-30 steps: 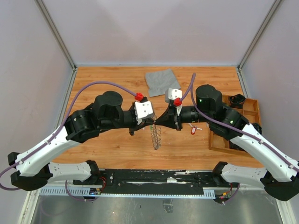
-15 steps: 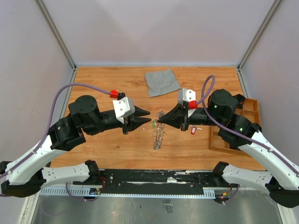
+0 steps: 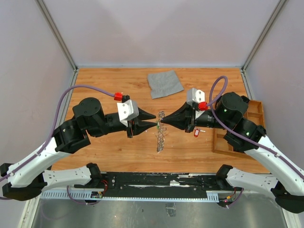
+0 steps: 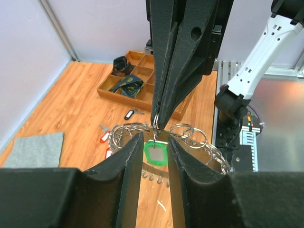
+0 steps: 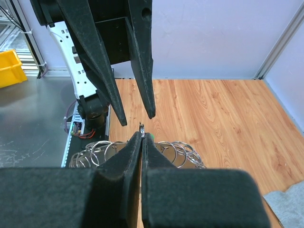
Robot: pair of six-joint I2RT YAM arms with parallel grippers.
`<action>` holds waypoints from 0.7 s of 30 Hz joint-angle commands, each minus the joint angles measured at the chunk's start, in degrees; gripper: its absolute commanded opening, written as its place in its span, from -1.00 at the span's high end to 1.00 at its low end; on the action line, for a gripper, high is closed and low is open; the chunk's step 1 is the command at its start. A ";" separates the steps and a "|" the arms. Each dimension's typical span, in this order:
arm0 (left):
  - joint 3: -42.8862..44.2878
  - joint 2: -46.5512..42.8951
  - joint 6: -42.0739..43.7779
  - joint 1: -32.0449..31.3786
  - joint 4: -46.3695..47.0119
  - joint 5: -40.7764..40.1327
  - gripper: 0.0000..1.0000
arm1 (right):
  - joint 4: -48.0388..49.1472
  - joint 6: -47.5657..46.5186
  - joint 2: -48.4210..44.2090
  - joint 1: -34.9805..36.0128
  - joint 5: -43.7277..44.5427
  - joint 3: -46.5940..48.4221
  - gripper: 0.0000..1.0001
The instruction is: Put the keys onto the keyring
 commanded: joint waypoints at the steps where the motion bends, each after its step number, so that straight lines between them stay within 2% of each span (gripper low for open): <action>1: -0.60 0.09 -0.36 0.05 2.11 1.26 0.35 | 4.12 1.03 -1.16 0.72 -0.84 -0.14 0.99; 9: -0.89 0.74 -0.24 0.07 2.06 1.99 0.42 | 4.42 1.03 -1.21 0.74 -1.02 -0.10 0.99; 15: -1.00 1.01 -0.04 0.05 1.95 2.00 0.66 | 4.57 0.94 -1.12 0.72 -1.17 0.14 0.99; 21: -0.99 1.11 0.25 0.10 1.89 1.91 0.79 | 4.68 0.70 -1.59 0.72 -0.84 0.18 0.99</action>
